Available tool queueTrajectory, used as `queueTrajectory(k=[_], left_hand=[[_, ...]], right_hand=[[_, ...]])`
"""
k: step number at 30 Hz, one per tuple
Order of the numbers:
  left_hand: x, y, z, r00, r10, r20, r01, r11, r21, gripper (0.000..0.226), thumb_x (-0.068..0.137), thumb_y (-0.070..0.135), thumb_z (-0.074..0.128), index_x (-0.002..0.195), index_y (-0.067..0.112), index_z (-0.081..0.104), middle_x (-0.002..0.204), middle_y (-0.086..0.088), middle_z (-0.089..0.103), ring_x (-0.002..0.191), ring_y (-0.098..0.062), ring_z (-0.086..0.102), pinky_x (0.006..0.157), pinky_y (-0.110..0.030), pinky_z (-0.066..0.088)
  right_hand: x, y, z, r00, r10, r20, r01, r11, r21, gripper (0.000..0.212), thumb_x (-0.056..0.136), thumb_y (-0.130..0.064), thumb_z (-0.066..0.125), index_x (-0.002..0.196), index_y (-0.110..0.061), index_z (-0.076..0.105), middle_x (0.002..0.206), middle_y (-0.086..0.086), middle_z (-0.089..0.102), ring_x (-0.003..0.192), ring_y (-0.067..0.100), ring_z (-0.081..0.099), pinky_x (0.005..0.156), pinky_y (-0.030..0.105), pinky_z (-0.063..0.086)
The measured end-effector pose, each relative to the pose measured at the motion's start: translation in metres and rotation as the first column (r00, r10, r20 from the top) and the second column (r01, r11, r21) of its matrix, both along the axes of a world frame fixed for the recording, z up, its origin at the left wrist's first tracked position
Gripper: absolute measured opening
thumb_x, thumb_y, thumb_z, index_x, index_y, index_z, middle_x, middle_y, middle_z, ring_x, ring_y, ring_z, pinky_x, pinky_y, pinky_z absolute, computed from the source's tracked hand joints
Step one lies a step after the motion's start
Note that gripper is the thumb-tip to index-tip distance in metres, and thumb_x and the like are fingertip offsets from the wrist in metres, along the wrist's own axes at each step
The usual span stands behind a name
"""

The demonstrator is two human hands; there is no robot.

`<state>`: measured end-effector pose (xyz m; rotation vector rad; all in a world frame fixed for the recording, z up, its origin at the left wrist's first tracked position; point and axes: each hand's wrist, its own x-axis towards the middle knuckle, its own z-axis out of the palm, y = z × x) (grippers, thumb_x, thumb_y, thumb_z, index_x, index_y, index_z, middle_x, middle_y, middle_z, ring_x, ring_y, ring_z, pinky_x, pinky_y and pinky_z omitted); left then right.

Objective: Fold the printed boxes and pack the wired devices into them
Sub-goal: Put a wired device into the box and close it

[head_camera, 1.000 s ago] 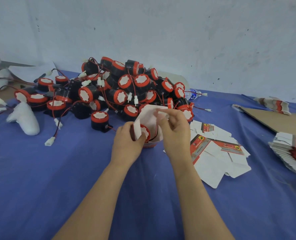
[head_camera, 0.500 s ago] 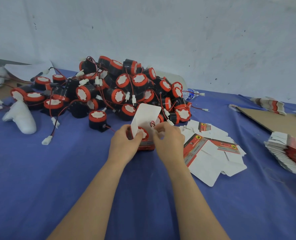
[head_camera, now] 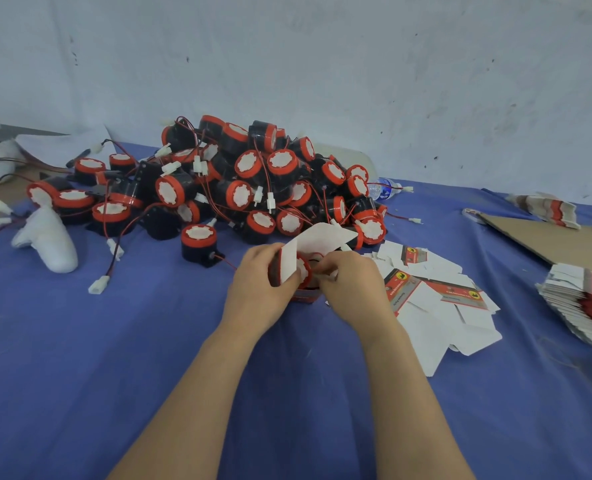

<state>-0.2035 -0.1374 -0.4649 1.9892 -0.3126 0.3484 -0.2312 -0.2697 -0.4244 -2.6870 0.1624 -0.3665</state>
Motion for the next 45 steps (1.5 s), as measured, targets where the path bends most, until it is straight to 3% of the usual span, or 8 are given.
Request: queueTrajectory(k=[7, 16, 20, 26, 31, 35, 38, 45], left_hand=[[0.0, -0.001, 0.0, 0.999, 0.003, -0.033, -0.004, 1.0, -0.019, 0.047, 0.089, 0.035, 0.062, 0.133, 0.026, 0.052, 0.129, 0.003, 0.05, 0.11, -0.013, 0.05, 0.09, -0.029, 0.044], [0.004, 0.0, -0.005, 0.996, 0.01, -0.09, -0.015, 0.998, -0.058, 0.041, 0.091, 0.032, 0.061, 0.131, 0.03, 0.052, 0.121, 0.008, 0.049, 0.101, -0.006, 0.045, 0.083, -0.024, 0.038], [0.003, 0.001, -0.006, 0.995, -0.034, -0.089, 0.023, 0.993, -0.118, 0.034, 0.091, 0.029, 0.06, 0.123, 0.036, 0.051, 0.109, 0.019, 0.055, 0.097, 0.001, 0.052, 0.079, -0.017, 0.043], [0.0, 0.002, 0.004, 0.981, -0.149, -0.123, 0.098, 0.934, -0.344, 0.028, 0.09, 0.022, 0.064, 0.108, 0.042, 0.057, 0.103, 0.029, 0.058, 0.1, 0.006, 0.056, 0.074, -0.008, 0.043], [-0.002, 0.004, 0.008, 0.904, -0.362, -0.226, 0.205, 0.833, -0.515, 0.021, 0.09, 0.035, 0.064, 0.108, 0.045, 0.06, 0.119, 0.012, 0.064, 0.104, -0.007, 0.064, 0.088, -0.029, 0.054], [-0.004, 0.0, 0.013, 0.782, -0.567, -0.261, 0.273, 0.686, -0.675, 0.059, 0.078, 0.066, 0.052, 0.127, 0.033, 0.057, 0.117, 0.003, 0.069, 0.106, -0.015, 0.067, 0.088, -0.036, 0.056], [-0.005, -0.005, 0.012, 0.875, -0.419, -0.242, 0.182, 0.748, -0.638, 0.022, 0.098, 0.037, 0.051, 0.119, 0.039, 0.056, 0.114, 0.007, 0.065, 0.1, -0.013, 0.067, 0.072, -0.027, 0.059], [0.002, 0.002, 0.009, 0.96, -0.228, -0.161, 0.104, 0.827, -0.552, 0.035, 0.097, 0.02, 0.049, 0.099, 0.055, 0.056, 0.103, 0.018, 0.064, 0.097, -0.011, 0.065, 0.069, -0.029, 0.058]], right_hand=[[-0.001, 0.003, -0.004, 0.998, 0.065, 0.011, -0.065, 0.997, 0.047, 0.031, 0.092, -0.006, 0.044, 0.105, -0.016, 0.071, 0.097, 0.002, 0.068, 0.086, 0.021, 0.062, 0.078, 0.034, 0.053], [0.006, -0.017, -0.018, 0.891, -0.385, 0.241, 0.198, 0.806, 0.558, 0.017, 0.092, -0.026, 0.06, 0.105, -0.016, 0.062, 0.099, -0.004, 0.057, 0.098, 0.017, 0.055, 0.078, 0.029, 0.044], [0.006, -0.009, -0.021, 0.962, -0.214, 0.168, 0.023, 0.679, 0.733, 0.034, 0.097, -0.036, 0.05, 0.07, -0.026, 0.067, 0.068, 0.0, 0.062, 0.067, 0.009, 0.057, 0.06, 0.024, 0.046], [0.006, -0.006, -0.028, 1.0, -0.028, 0.003, 0.011, 0.487, 0.874, 0.029, 0.094, -0.029, 0.06, 0.121, -0.026, 0.05, 0.1, 0.0, 0.069, 0.103, 0.026, 0.065, 0.091, 0.045, 0.053], [0.002, -0.007, -0.025, 0.997, 0.074, 0.018, -0.043, 0.341, 0.939, 0.024, 0.099, -0.031, 0.05, 0.12, -0.025, 0.06, 0.112, 0.004, 0.068, 0.102, 0.023, 0.067, 0.086, 0.041, 0.057], [0.002, -0.008, -0.022, 0.999, 0.007, 0.053, -0.053, 0.3, 0.952, 0.017, 0.098, -0.026, 0.053, 0.114, -0.026, 0.06, 0.108, 0.005, 0.068, 0.096, 0.023, 0.067, 0.081, 0.045, 0.058], [0.002, -0.005, -0.021, 0.993, 0.05, 0.109, -0.12, 0.352, 0.928, 0.018, 0.098, -0.02, 0.05, 0.107, -0.033, 0.058, 0.103, 0.0, 0.069, 0.095, 0.02, 0.068, 0.077, 0.038, 0.059], [-0.001, 0.001, -0.01, 0.957, 0.213, 0.195, -0.247, 0.252, 0.936, 0.029, 0.084, -0.063, 0.049, 0.088, -0.046, 0.073, 0.105, -0.01, 0.073, 0.096, 0.005, 0.069, 0.077, 0.027, 0.055]])
